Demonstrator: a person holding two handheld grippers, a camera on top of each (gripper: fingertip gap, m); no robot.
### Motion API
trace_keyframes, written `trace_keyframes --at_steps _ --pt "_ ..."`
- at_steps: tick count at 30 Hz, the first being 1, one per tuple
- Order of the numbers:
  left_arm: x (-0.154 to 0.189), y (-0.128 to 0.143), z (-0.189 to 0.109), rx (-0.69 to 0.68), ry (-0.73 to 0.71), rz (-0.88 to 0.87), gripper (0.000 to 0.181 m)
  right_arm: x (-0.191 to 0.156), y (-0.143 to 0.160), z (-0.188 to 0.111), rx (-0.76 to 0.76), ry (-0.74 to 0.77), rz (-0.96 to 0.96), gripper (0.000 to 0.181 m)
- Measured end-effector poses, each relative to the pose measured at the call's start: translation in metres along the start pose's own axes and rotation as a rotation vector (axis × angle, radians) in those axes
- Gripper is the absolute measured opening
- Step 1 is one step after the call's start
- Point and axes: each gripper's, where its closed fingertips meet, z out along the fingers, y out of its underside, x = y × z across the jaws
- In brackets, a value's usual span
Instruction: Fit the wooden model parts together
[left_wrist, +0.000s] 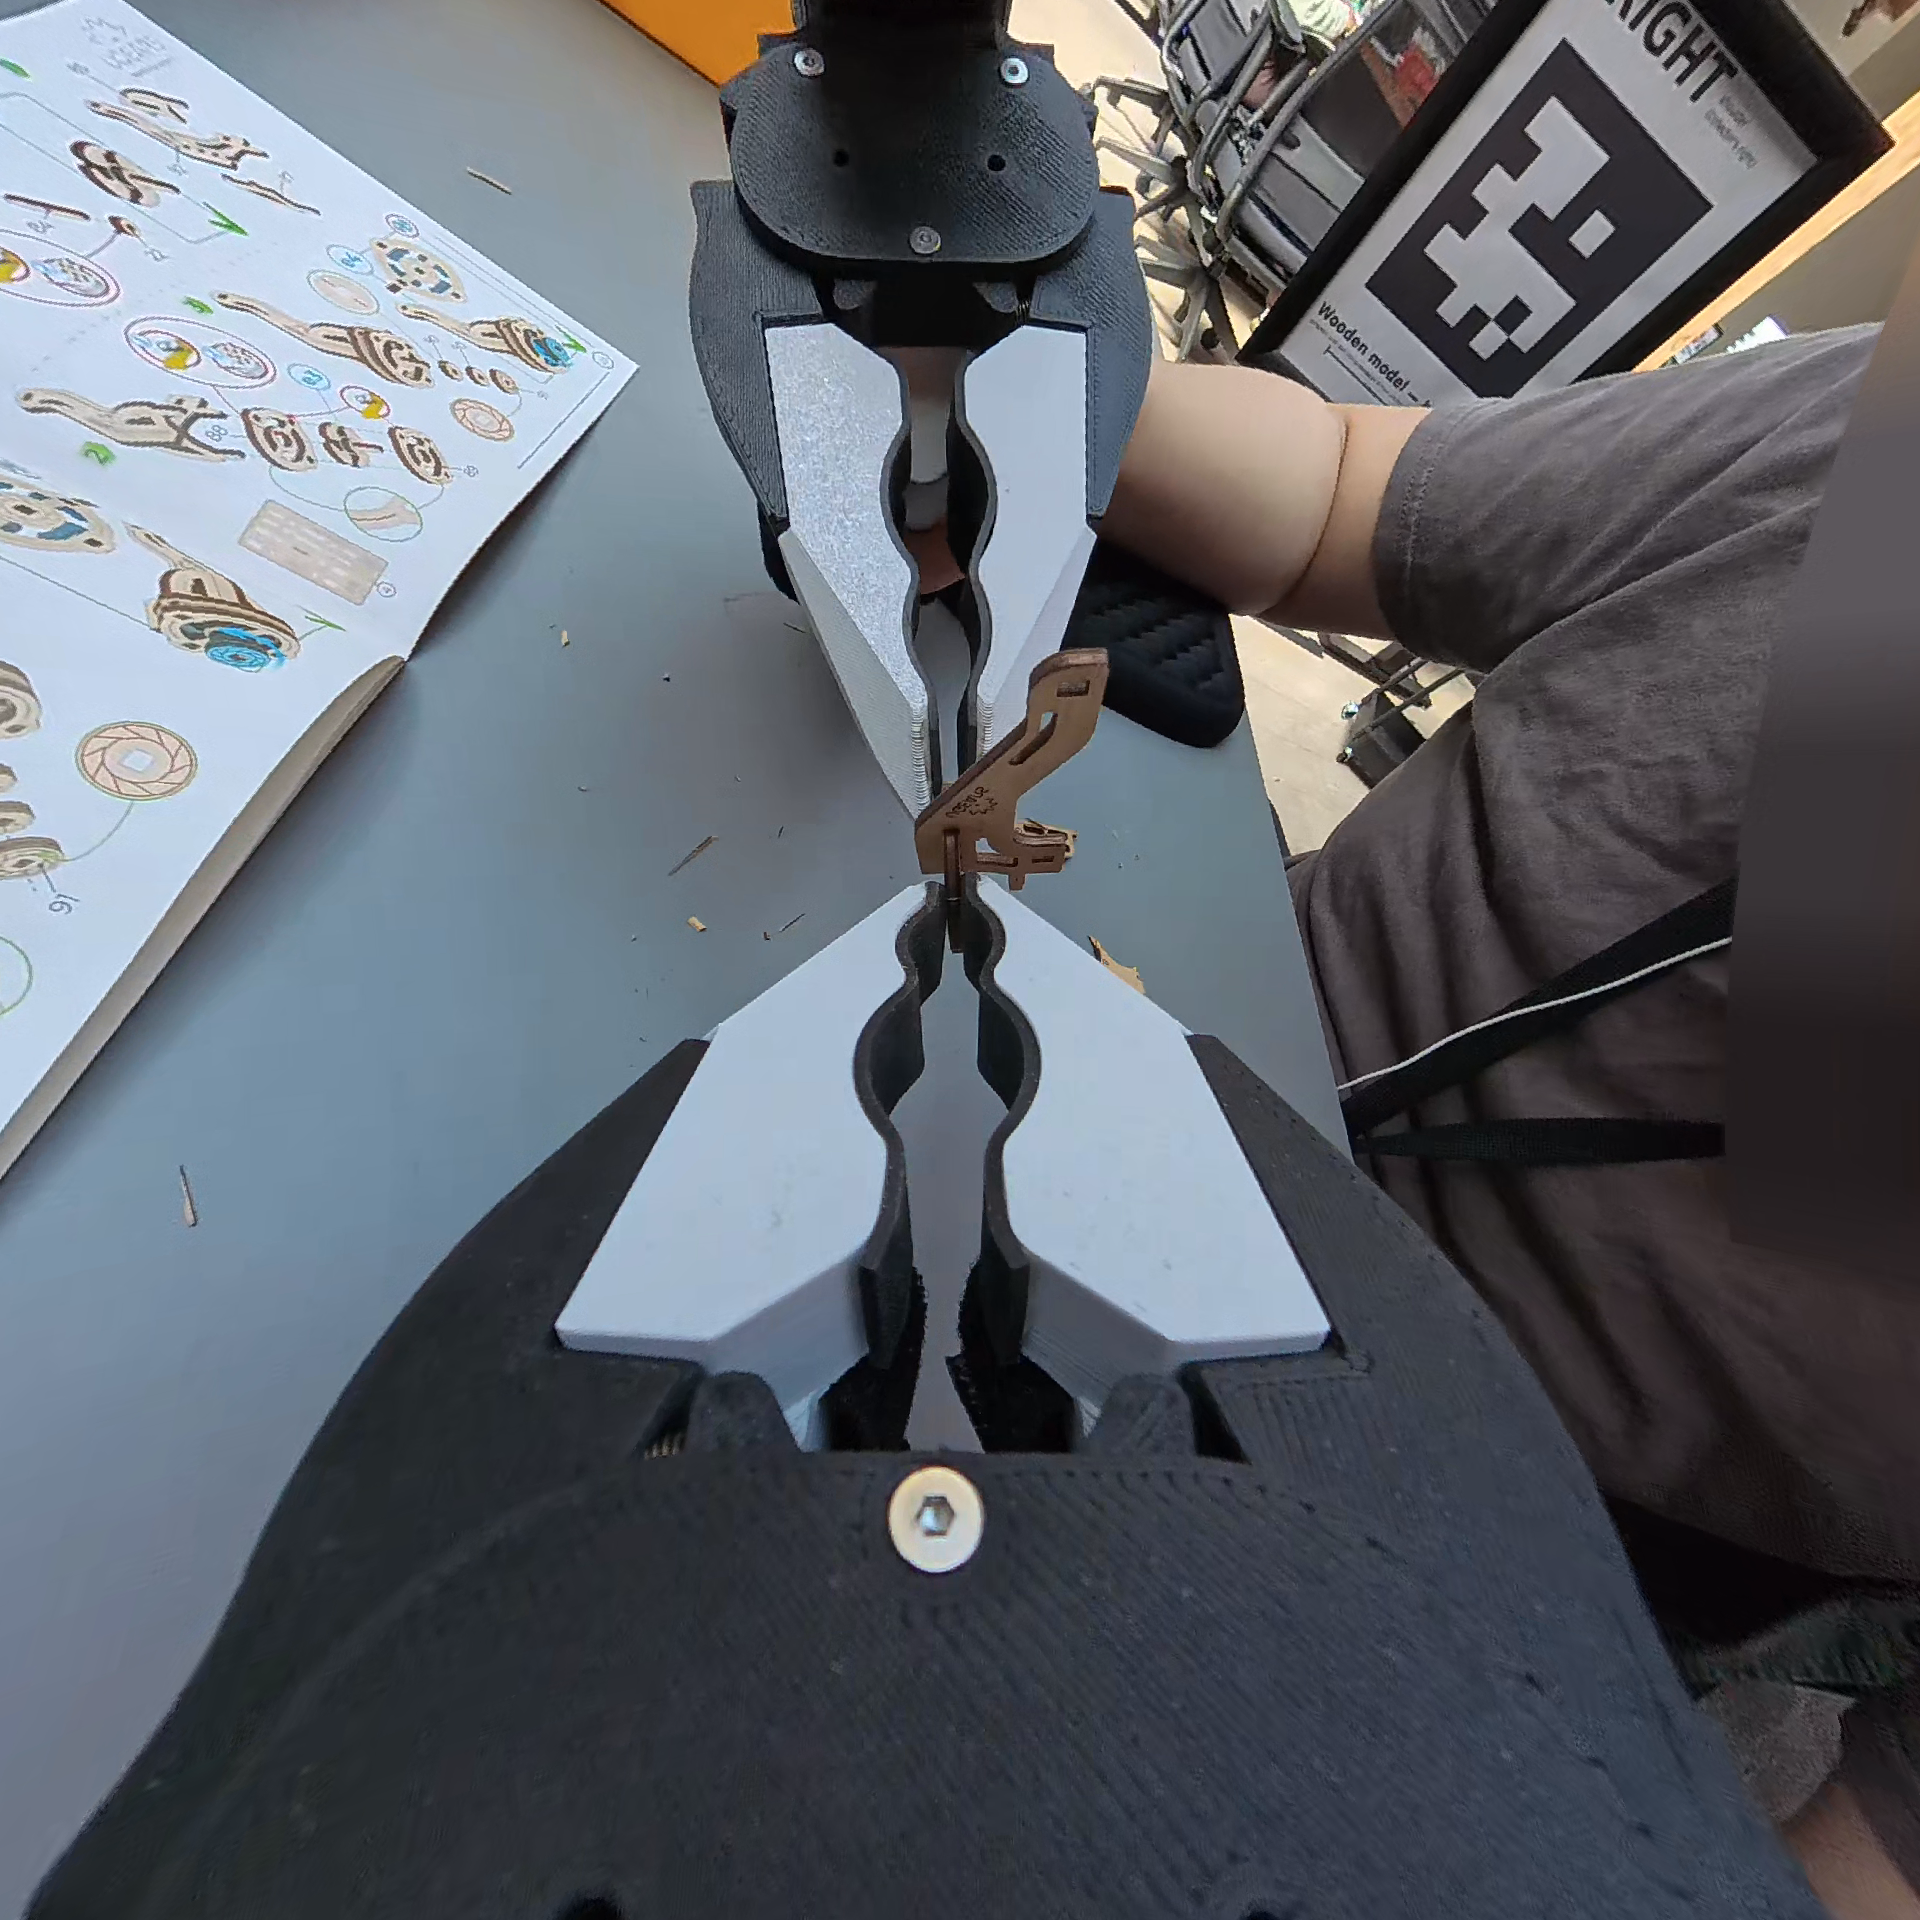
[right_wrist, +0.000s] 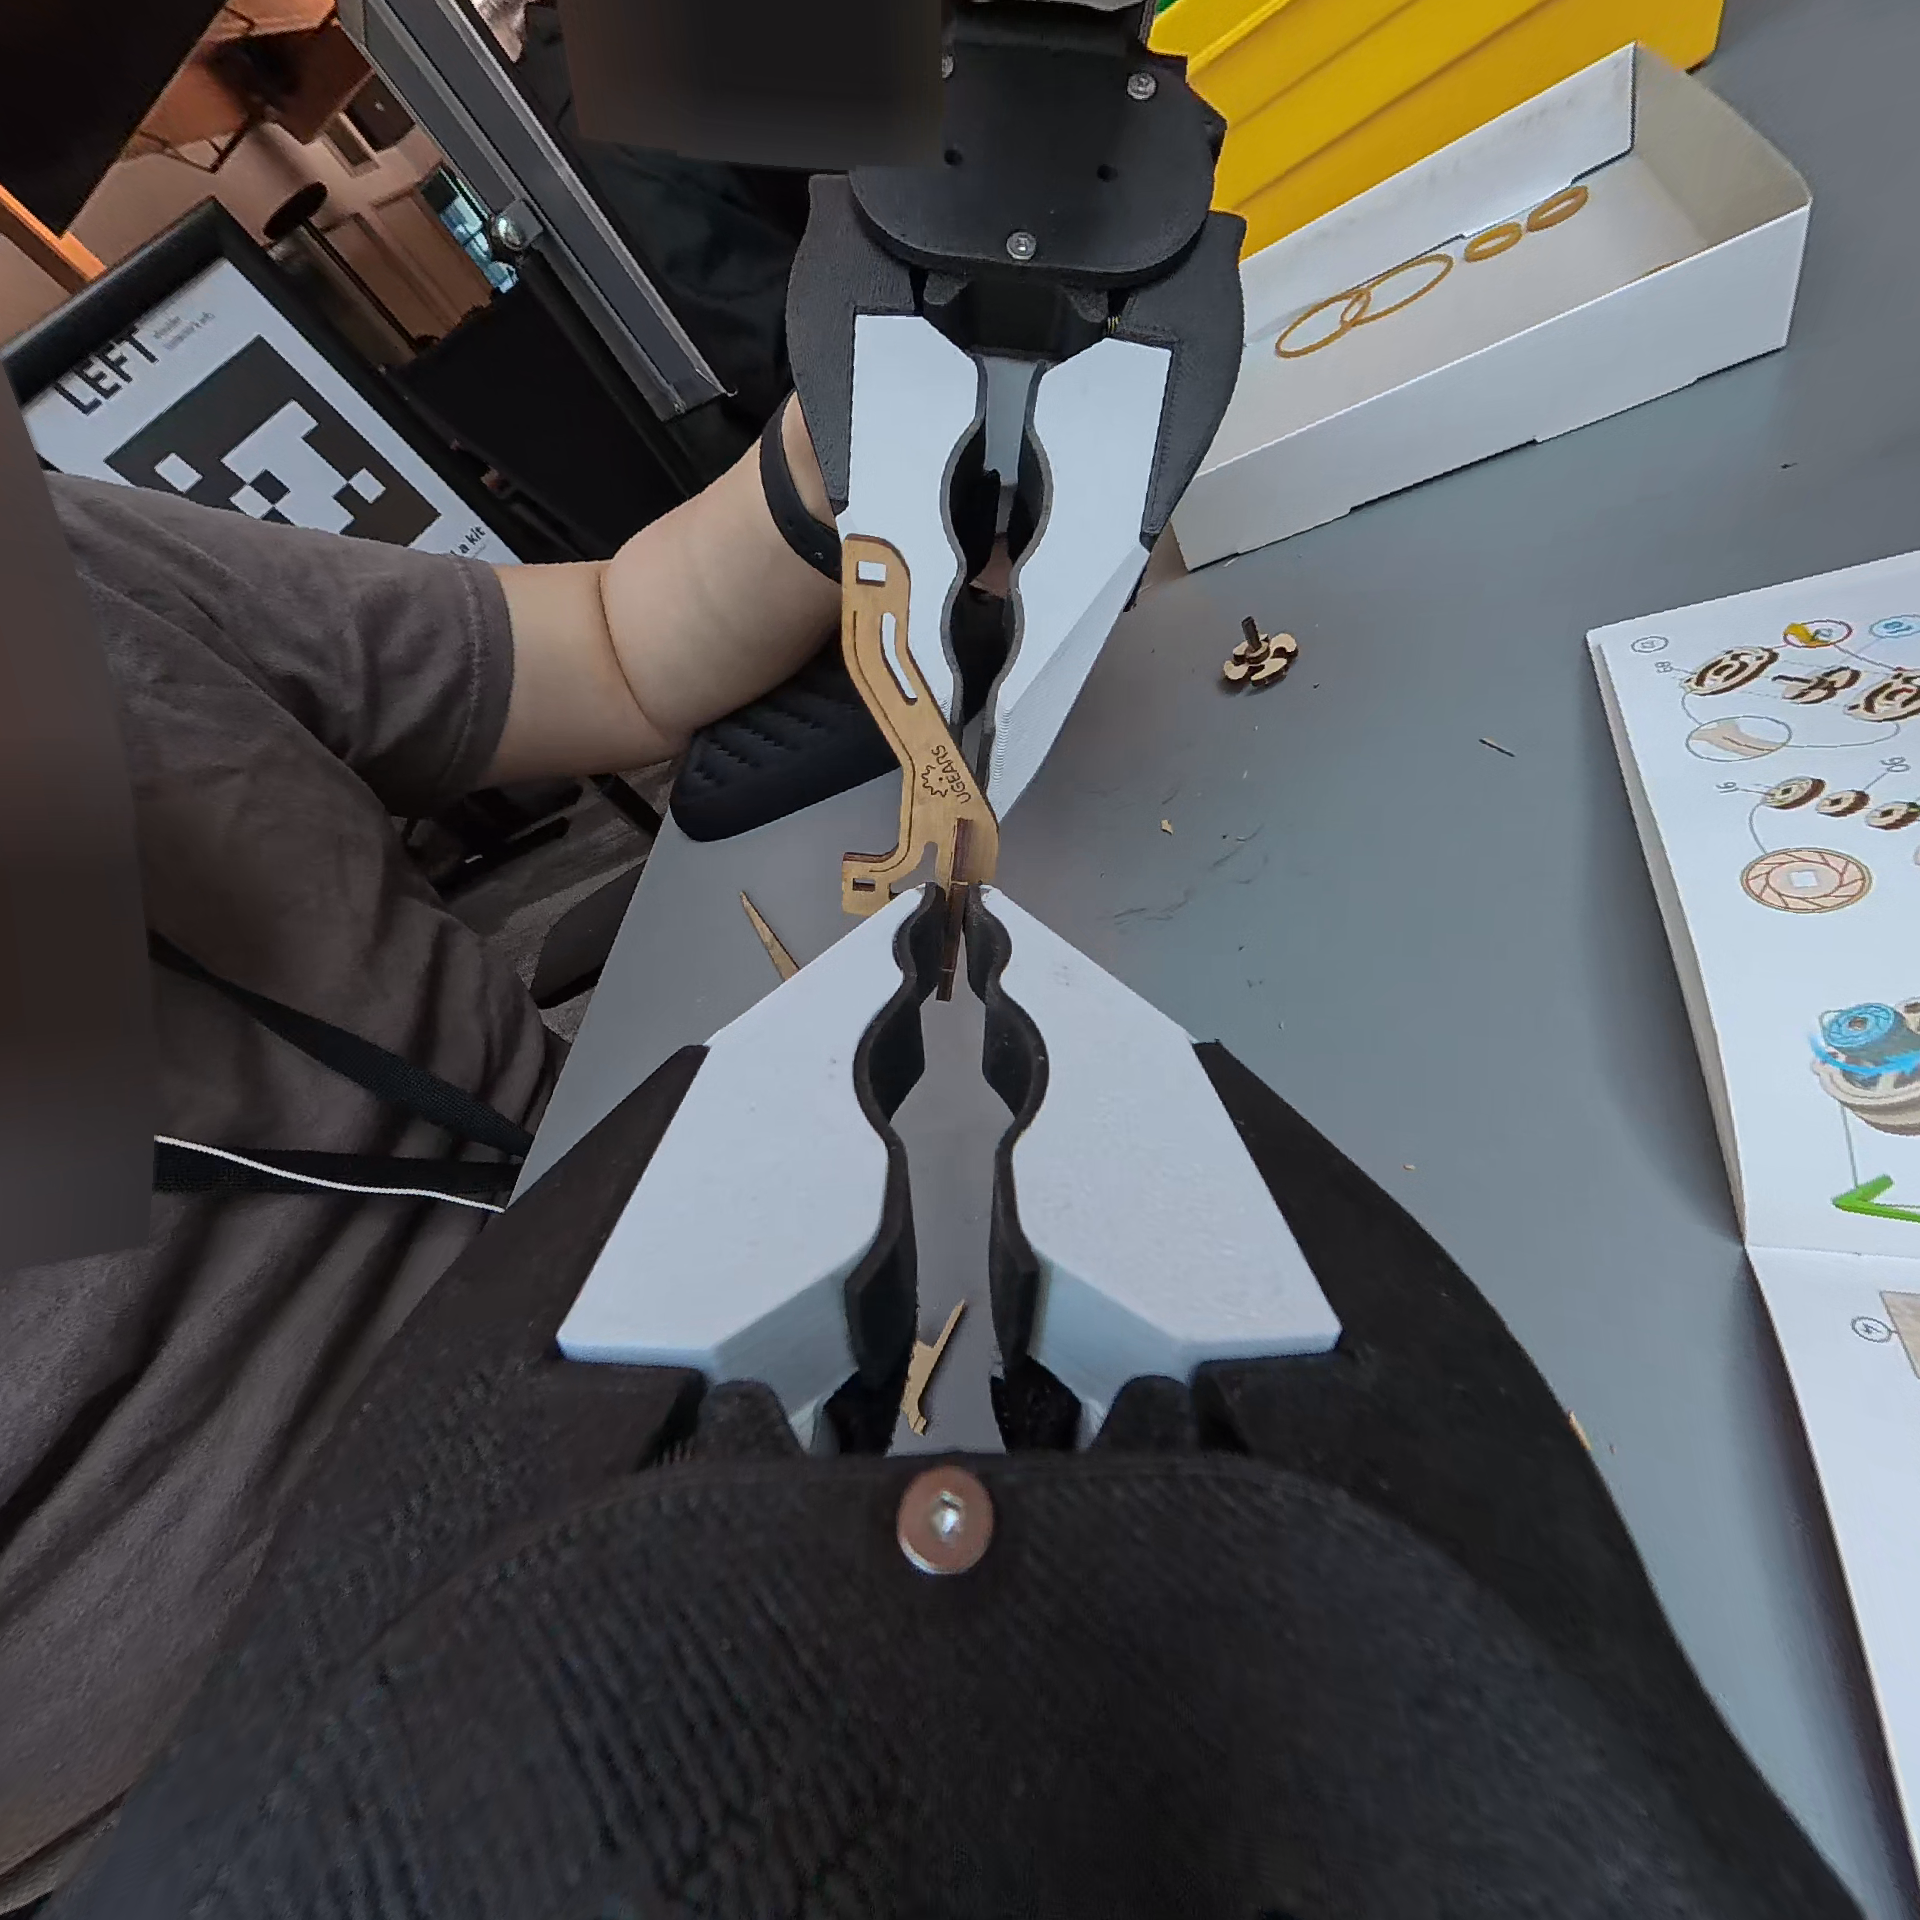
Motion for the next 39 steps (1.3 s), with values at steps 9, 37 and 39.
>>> trace_keyframes --at_steps 9,37,39 --pt "0.003 0.001 0.001 0.023 0.035 -0.036 0.001 -0.001 -0.002 0.001 0.061 -0.033 0.062 0.001" --pt "-0.002 -0.006 -0.007 0.162 0.027 -0.005 0.001 0.006 -0.014 0.004 0.180 -0.020 0.118 0.001" --pt "-0.003 -0.006 -0.006 0.171 0.025 -0.007 0.001 0.007 -0.013 0.004 0.181 -0.022 0.122 0.001"
